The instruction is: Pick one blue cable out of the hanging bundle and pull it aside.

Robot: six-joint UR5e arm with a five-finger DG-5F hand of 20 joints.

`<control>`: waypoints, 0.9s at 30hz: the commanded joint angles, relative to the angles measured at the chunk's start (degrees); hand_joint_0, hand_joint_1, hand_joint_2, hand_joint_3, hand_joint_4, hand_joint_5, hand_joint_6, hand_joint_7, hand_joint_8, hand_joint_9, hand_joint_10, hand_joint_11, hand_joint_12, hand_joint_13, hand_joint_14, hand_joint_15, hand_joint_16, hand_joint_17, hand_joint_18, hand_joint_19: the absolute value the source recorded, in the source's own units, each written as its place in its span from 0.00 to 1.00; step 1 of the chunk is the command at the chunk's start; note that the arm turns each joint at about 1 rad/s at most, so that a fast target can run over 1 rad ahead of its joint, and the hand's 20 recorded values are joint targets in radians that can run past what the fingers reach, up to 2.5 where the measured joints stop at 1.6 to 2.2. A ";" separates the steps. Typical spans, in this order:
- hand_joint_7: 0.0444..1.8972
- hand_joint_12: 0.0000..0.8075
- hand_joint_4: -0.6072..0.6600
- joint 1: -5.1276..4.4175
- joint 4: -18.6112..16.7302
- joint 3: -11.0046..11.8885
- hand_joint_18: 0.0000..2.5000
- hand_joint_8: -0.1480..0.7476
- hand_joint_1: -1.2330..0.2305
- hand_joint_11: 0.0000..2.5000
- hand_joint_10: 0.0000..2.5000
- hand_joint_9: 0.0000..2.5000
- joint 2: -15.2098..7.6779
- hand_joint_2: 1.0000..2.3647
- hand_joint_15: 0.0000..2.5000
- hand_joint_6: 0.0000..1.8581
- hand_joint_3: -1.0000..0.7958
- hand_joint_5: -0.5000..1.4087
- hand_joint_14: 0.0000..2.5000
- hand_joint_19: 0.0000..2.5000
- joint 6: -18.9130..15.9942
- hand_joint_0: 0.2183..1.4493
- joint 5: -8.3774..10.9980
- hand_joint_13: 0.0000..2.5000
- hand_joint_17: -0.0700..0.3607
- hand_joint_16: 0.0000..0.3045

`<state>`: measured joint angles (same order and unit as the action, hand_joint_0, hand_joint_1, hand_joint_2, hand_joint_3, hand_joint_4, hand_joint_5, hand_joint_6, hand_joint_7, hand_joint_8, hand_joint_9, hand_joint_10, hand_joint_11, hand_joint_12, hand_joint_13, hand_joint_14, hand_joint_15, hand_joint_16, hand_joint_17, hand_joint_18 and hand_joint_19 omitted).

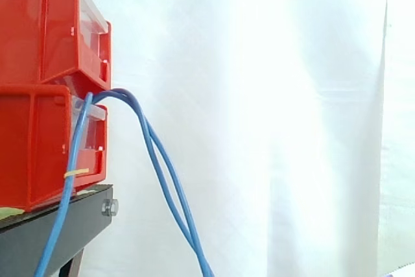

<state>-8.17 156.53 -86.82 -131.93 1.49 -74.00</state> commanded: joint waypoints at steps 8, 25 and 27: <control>0.73 0.54 0.30 0.00 -0.97 0.07 0.41 0.50 0.22 0.27 0.01 0.51 0.00 0.19 0.29 0.47 0.61 0.24 0.01 0.25 0.00 0.30 0.00 0.46 0.46 0.19; 0.74 0.54 0.30 0.00 -0.97 0.07 0.41 0.49 0.22 0.28 0.01 0.52 0.00 0.22 0.29 0.47 0.60 0.24 0.01 0.25 0.00 0.30 0.00 0.46 0.46 0.19; 0.74 0.54 0.30 0.00 -0.97 0.07 0.41 0.49 0.22 0.28 0.01 0.52 0.00 0.22 0.29 0.47 0.60 0.24 0.01 0.25 0.00 0.30 0.00 0.47 0.46 0.19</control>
<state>-8.17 155.57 -86.75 -131.93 1.49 -74.00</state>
